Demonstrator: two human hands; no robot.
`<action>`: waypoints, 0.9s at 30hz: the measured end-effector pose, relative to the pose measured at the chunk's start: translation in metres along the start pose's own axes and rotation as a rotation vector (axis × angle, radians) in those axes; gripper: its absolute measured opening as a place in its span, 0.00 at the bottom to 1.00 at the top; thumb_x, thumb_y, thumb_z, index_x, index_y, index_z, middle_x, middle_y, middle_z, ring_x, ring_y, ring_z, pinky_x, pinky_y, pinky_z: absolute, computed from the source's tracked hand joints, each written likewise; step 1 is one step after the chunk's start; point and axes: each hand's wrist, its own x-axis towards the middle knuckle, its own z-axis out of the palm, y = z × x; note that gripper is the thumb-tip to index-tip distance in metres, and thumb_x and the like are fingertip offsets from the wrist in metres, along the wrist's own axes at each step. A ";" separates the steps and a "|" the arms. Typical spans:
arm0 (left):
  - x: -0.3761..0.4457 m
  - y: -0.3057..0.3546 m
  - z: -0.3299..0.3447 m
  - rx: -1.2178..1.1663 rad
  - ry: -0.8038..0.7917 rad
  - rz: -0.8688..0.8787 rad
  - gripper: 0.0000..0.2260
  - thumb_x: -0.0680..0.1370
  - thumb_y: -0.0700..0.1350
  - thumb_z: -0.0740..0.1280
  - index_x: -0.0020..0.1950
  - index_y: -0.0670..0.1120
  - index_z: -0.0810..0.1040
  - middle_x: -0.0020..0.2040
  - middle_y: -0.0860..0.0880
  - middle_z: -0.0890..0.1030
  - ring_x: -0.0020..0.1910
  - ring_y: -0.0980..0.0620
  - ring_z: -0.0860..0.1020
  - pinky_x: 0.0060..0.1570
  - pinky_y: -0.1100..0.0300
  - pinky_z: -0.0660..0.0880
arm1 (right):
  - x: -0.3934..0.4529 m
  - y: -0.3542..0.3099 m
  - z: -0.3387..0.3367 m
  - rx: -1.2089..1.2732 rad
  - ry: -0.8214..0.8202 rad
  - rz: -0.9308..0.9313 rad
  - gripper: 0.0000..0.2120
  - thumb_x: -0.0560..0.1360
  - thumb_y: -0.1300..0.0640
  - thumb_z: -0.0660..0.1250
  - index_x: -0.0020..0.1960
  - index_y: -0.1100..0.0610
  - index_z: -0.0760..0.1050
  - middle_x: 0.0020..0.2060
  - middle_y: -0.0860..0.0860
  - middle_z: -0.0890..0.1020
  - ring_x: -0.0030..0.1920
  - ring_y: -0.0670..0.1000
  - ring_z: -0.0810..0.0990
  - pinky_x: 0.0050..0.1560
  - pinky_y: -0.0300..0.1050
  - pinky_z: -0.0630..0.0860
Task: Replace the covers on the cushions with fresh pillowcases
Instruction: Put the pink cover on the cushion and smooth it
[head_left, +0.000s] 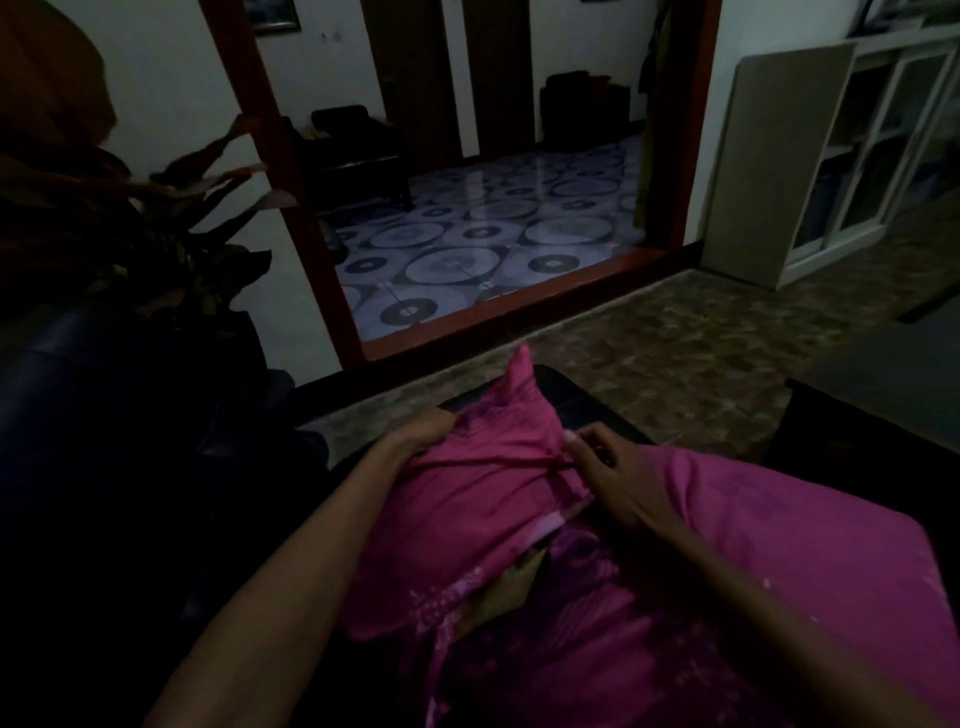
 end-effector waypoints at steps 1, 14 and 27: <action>-0.003 0.001 -0.001 -0.001 -0.020 -0.046 0.17 0.84 0.46 0.60 0.69 0.37 0.75 0.69 0.42 0.75 0.64 0.45 0.74 0.61 0.60 0.69 | 0.002 0.000 0.002 0.013 0.003 0.032 0.14 0.78 0.39 0.67 0.48 0.49 0.78 0.43 0.45 0.83 0.43 0.40 0.81 0.46 0.41 0.75; 0.000 -0.033 -0.004 -0.056 -0.077 0.004 0.09 0.82 0.37 0.63 0.45 0.44 0.80 0.48 0.49 0.78 0.57 0.46 0.76 0.56 0.60 0.70 | -0.003 0.012 0.010 -0.228 -0.052 -0.011 0.27 0.70 0.48 0.78 0.65 0.43 0.71 0.50 0.47 0.77 0.47 0.47 0.79 0.46 0.42 0.76; -0.037 -0.031 -0.004 -0.205 0.039 0.087 0.17 0.83 0.33 0.58 0.71 0.27 0.66 0.65 0.34 0.76 0.60 0.46 0.76 0.47 0.74 0.72 | -0.013 0.007 0.023 -0.332 -0.146 -0.462 0.09 0.74 0.40 0.70 0.52 0.41 0.83 0.68 0.48 0.71 0.66 0.47 0.76 0.62 0.55 0.76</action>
